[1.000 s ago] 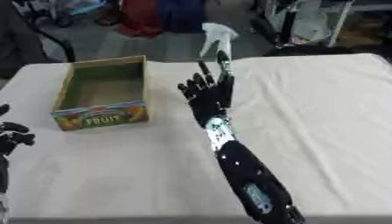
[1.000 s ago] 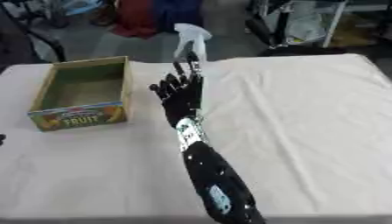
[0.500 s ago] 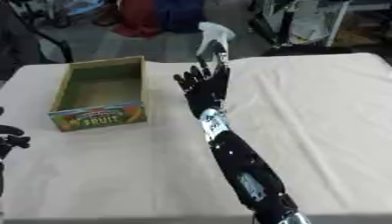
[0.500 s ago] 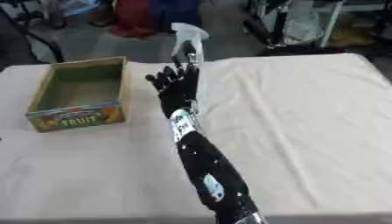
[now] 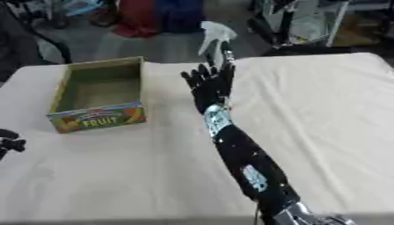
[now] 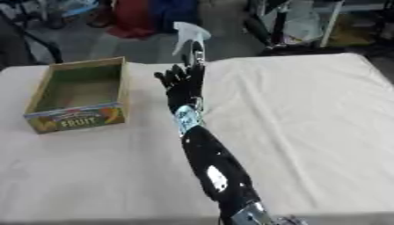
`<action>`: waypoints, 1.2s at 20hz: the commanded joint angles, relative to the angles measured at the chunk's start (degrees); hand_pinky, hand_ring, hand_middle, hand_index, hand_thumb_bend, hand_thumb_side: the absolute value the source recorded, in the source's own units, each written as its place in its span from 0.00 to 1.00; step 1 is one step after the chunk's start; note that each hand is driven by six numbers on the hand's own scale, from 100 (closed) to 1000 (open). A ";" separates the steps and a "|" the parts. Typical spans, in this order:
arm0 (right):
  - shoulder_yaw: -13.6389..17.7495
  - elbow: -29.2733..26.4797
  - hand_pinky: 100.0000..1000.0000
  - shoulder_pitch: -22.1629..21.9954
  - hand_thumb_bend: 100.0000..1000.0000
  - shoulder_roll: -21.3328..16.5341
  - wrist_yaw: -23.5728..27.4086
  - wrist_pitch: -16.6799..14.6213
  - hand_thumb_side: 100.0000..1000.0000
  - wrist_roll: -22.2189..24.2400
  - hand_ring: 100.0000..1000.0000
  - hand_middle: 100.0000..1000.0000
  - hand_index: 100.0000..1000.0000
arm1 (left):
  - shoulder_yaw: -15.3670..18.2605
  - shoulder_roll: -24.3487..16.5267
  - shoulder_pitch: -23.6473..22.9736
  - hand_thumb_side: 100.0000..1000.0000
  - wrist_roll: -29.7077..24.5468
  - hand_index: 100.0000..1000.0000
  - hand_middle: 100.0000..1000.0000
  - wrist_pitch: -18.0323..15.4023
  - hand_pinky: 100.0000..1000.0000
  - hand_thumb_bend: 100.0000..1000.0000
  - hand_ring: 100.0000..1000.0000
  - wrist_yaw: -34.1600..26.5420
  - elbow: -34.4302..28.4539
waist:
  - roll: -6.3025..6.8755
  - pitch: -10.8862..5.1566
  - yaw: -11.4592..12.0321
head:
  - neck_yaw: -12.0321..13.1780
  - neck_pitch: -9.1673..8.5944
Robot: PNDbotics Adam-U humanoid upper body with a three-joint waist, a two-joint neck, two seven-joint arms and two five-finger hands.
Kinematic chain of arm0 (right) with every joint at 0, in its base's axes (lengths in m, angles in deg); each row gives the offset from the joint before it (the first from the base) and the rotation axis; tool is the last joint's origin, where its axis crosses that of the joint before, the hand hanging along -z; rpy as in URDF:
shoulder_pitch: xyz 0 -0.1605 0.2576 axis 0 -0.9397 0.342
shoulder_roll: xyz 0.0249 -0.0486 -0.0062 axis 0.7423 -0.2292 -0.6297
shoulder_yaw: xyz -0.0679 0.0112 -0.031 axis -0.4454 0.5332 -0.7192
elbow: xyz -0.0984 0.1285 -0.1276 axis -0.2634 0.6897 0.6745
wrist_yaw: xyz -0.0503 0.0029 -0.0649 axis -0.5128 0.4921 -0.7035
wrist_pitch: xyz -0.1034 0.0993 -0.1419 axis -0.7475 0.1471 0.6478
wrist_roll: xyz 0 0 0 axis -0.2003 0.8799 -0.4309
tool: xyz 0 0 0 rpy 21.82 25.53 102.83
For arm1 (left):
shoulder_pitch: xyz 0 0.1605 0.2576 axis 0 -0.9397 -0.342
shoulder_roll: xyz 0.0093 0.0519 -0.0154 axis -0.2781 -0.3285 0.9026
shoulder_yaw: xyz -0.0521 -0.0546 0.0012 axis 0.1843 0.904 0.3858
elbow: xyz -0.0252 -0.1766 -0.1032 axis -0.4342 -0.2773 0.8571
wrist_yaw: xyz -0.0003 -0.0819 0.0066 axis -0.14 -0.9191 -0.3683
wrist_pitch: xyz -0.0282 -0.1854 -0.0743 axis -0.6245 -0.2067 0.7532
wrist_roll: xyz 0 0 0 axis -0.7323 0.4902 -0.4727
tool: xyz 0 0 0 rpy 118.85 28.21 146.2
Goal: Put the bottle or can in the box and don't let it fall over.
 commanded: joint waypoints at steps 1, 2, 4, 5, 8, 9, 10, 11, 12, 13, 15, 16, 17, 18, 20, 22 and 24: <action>0.32 -0.64 0.34 2.51 0.30 -1.74 0.28 -0.56 0.62 0.36 0.08 0.15 1.00 | -0.13 -0.77 0.76 0.99 -0.24 0.88 0.37 -0.11 0.63 0.50 0.30 -0.33 -0.53 | 0.18 -0.74 0.15 | -0.25 -0.12; 0.39 -0.56 0.34 2.93 0.30 -2.10 0.28 -0.63 0.61 0.46 0.08 0.15 1.00 | -0.15 -0.78 0.78 0.99 -0.26 0.88 0.37 -0.11 0.63 0.50 0.30 -0.34 -0.52 | 0.16 -0.77 0.22 | -0.30 -0.12; 0.48 -0.71 0.34 3.86 0.29 -2.88 0.26 -0.81 0.61 0.83 0.09 0.15 1.00 | -0.16 -0.83 0.80 0.99 -0.27 0.88 0.37 -0.12 0.63 0.50 0.30 -0.37 -0.52 | 0.11 -0.86 0.36 | -0.36 -0.12; 0.53 -0.83 0.35 4.41 0.29 -3.32 0.24 -0.90 0.61 1.03 0.09 0.15 1.00 | -0.16 -0.85 0.81 0.99 -0.28 0.88 0.37 -0.12 0.63 0.51 0.30 -0.39 -0.52 | 0.09 -0.92 0.44 | -0.43 -0.12; 0.55 -1.22 0.35 5.68 0.29 -4.23 0.32 -1.06 0.60 1.51 0.09 0.15 1.00 | -0.20 -0.89 0.80 0.99 -0.30 0.88 0.37 -0.11 0.63 0.51 0.30 -0.45 -0.49 | 0.02 -1.03 0.58 | -0.61 -0.12; 0.55 -1.27 0.35 5.82 0.29 -4.34 0.37 -1.06 0.60 1.60 0.09 0.15 1.00 | -0.20 -0.89 0.80 0.99 -0.30 0.88 0.37 -0.11 0.63 0.51 0.30 -0.46 -0.48 | 0.02 -1.04 0.59 | -0.63 -0.12; 0.55 -1.29 0.35 5.89 0.29 -4.40 0.42 -1.06 0.60 1.66 0.09 0.15 1.00 | -0.21 -0.90 0.80 0.99 -0.31 0.88 0.37 -0.12 0.63 0.51 0.30 -0.47 -0.48 | 0.01 -1.05 0.60 | -0.64 -0.12; 0.28 -1.57 0.37 6.19 0.26 -4.70 0.29 -1.17 0.59 1.86 0.11 0.17 1.00 | -0.24 -0.93 0.75 0.99 -0.33 0.88 0.36 -0.10 0.63 0.51 0.30 -0.47 -0.45 | -0.03 -1.22 0.68 | -0.69 -0.12; -0.45 -2.38 0.38 7.04 0.24 -5.31 -0.21 -1.17 0.60 2.39 0.12 0.17 1.00 | -0.28 -0.98 0.73 0.99 -0.35 0.88 0.36 -0.08 0.63 0.51 0.30 -0.47 -0.42 | -0.10 -1.35 0.80 | -0.73 -0.12; -0.96 -3.08 0.39 8.05 0.23 -5.74 -0.81 -0.85 0.59 3.00 0.13 0.18 1.00 | -0.29 -1.02 0.81 0.99 -0.36 0.88 0.36 -0.08 0.63 0.51 0.30 -0.48 -0.42 | -0.14 -1.37 0.88 | -0.75 -0.12; -1.44 -3.56 0.40 9.61 0.21 -6.27 -2.16 0.01 0.59 4.05 0.14 0.19 1.00 | -0.35 -1.08 1.02 0.99 -0.39 0.88 0.36 -0.08 0.63 0.51 0.30 -0.56 -0.42 | -0.20 -1.38 1.12 | -0.91 -0.12; -1.65 -3.59 0.41 10.30 0.21 -6.42 -2.88 0.41 0.59 4.56 0.14 0.19 1.00 | -0.43 -1.09 1.20 0.99 -0.45 0.88 0.36 -0.06 0.63 0.51 0.30 -0.63 -0.41 | -0.22 -1.38 1.38 | -1.06 -0.12; -1.88 -3.55 0.41 10.98 0.19 -6.49 -3.63 0.78 0.59 5.06 0.15 0.20 1.00 | -0.56 -1.10 1.42 0.99 -0.54 0.88 0.36 -0.04 0.63 0.51 0.30 -0.72 -0.38 | -0.22 -1.39 1.78 | -1.27 -0.12; -2.04 -3.51 0.42 11.55 0.19 -6.49 -4.35 1.08 0.60 5.52 0.16 0.20 1.00 | -0.72 -1.09 1.66 0.99 -0.66 0.88 0.36 -0.03 0.63 0.51 0.30 -0.83 -0.35 | -0.20 -1.40 2.18 | -1.48 -0.12; -2.41 -3.54 0.42 12.68 0.18 -6.19 -5.66 1.62 0.60 6.48 0.16 0.21 1.00 | -1.23 -1.07 2.33 0.99 -1.10 0.88 0.36 -0.04 0.63 0.51 0.30 -1.12 -0.35 | -0.15 -1.39 3.30 | -2.10 -0.12; -2.52 -3.88 0.43 13.47 0.17 -5.42 -5.95 2.09 0.60 7.53 0.17 0.21 1.00 | -1.81 -1.01 2.98 0.99 -1.62 0.88 0.36 -0.03 0.63 0.51 0.30 -1.45 -0.33 | -0.10 -1.34 4.37 | -2.67 -0.12; -3.29 -3.79 0.43 14.03 0.16 -4.62 -6.97 2.70 0.60 8.52 0.17 0.22 1.00 | -2.53 -0.89 3.70 0.99 -2.29 0.88 0.36 0.03 0.63 0.51 0.30 -1.77 -0.26 | -0.10 -1.22 5.52 | -3.27 -0.12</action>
